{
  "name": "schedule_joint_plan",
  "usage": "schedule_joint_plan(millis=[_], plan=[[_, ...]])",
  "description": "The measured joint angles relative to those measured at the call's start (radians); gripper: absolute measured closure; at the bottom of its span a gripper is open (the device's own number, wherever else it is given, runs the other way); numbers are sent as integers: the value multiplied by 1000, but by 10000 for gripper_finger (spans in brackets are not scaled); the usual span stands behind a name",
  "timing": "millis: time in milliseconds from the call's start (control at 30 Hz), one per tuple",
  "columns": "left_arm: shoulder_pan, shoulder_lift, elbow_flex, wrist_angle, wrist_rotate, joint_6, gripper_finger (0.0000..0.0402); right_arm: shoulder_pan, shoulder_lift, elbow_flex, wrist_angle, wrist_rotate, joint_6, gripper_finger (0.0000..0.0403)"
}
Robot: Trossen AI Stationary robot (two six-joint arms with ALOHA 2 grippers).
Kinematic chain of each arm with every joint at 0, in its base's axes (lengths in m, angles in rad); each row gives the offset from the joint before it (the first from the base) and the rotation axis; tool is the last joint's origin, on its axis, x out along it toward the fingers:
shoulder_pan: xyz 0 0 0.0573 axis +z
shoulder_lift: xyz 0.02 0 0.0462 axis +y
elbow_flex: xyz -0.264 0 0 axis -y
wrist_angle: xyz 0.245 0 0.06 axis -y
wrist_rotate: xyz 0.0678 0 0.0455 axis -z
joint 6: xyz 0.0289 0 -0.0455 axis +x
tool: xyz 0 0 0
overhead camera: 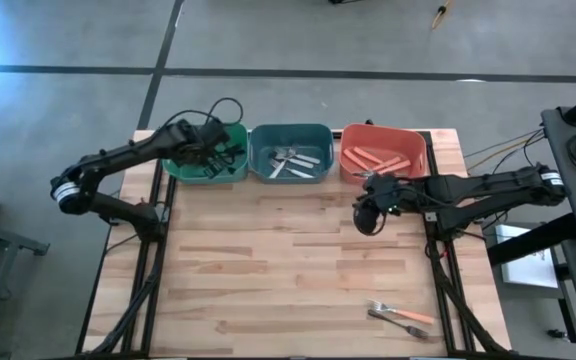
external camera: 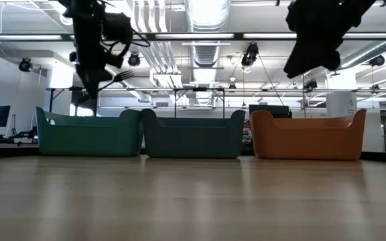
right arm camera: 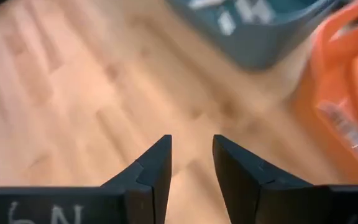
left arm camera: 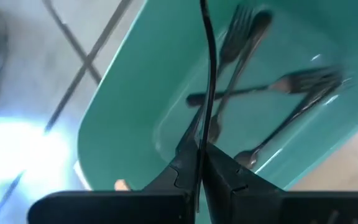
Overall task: Sort silverware by color (type)
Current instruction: Put the black fork into the green bin, then put the orange fork into the orange bin
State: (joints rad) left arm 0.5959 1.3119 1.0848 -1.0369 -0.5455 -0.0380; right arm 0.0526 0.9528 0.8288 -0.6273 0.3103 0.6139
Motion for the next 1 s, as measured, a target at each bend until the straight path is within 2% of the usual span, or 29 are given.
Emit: schedule_joint_plan(millis=[67,200,333,567,700,767,1000], plan=[[7,1,-26,0,-37,-6,401,2,10,0,-24,-67,27,298],[14,11,-34,-2,-42,-1,387,2,32,0,-28,-158,57,303],[16,14,-34,-2,-41,4,356,2,45,0,-32,-235,90,300],[16,14,-34,-1,-40,3,294,12,45,0,-69,-467,195,295],[16,10,-34,-1,-28,3,273,76,45,0,-96,-502,271,301],[16,-2,-34,3,45,3,269,125,45,0,-111,-502,324,304],[11,-66,-34,86,505,-31,267,335,64,0,-108,-502,561,307]])
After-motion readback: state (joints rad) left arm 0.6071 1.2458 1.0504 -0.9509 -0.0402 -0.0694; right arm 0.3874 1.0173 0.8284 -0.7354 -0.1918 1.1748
